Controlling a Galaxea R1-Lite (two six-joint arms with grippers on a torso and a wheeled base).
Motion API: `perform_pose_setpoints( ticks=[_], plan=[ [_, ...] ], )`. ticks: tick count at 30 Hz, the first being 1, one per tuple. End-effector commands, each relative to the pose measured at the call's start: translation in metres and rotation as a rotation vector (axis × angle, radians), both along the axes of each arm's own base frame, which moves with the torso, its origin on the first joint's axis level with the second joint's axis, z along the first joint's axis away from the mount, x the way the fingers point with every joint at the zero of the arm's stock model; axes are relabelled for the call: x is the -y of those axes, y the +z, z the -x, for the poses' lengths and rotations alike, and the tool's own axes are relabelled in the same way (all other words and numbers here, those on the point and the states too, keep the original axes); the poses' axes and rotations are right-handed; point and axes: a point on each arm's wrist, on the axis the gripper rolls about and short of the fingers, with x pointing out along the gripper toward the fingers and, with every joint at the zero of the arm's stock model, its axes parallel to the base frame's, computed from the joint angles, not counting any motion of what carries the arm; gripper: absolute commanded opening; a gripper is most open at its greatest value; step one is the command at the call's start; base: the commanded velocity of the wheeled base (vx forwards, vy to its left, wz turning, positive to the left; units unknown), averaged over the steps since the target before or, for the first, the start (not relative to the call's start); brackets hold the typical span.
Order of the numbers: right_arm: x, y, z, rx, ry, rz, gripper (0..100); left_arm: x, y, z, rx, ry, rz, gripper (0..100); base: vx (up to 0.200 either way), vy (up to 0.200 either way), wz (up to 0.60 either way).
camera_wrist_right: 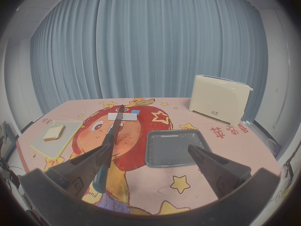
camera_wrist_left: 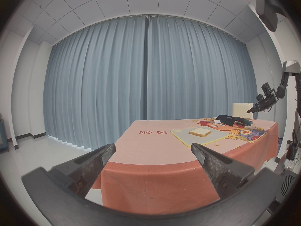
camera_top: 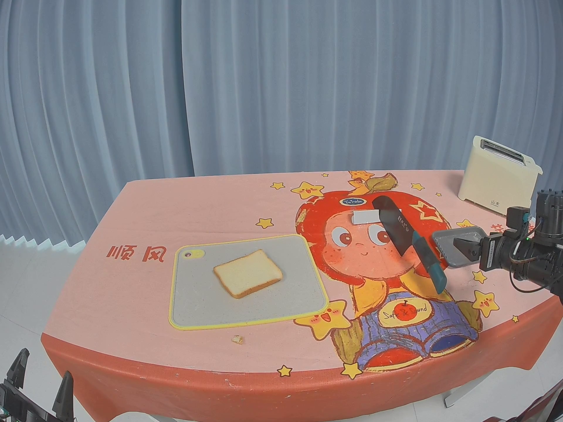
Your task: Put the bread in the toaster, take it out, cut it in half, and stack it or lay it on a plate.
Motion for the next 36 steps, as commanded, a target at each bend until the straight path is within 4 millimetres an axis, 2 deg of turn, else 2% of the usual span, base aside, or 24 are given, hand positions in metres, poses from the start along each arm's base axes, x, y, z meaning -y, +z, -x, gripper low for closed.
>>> perform_pose_setpoints(
  ticks=[1,8,10,17,26,36],
  plan=[
    [-0.004,-0.004,0.0,-0.018,0.022,-0.001,100,0.0,-0.005,0.0,-0.001,0.0,0.0,100,0.0,0.0,0.0],
    [-0.025,-0.006,-0.011,-0.027,0.095,0.003,100,0.0,-0.005,0.0,-0.001,0.0,0.0,100,0.0,0.0,0.0],
    [-0.039,-0.007,-0.018,-0.029,0.137,-0.001,100,0.0,-0.005,0.0,-0.001,-0.001,0.0,100,0.0,0.0,0.0],
    [-0.059,-0.023,-0.037,-0.079,0.184,0.01,100,0.0,-0.005,0.0,-0.001,-0.001,0.0,100,0.0,0.0,0.0],
    [-0.066,-0.037,-0.048,-0.119,0.197,0.018,100,0.0,-0.005,0.0,-0.001,0.0,0.0,100,0.0,0.0,0.0],
    [-0.067,-0.048,-0.06,-0.064,0.168,-0.012,100,0.0,-0.005,0.0,-0.001,0.0,0.0,100,0.0,0.0,0.0]
  ],
)
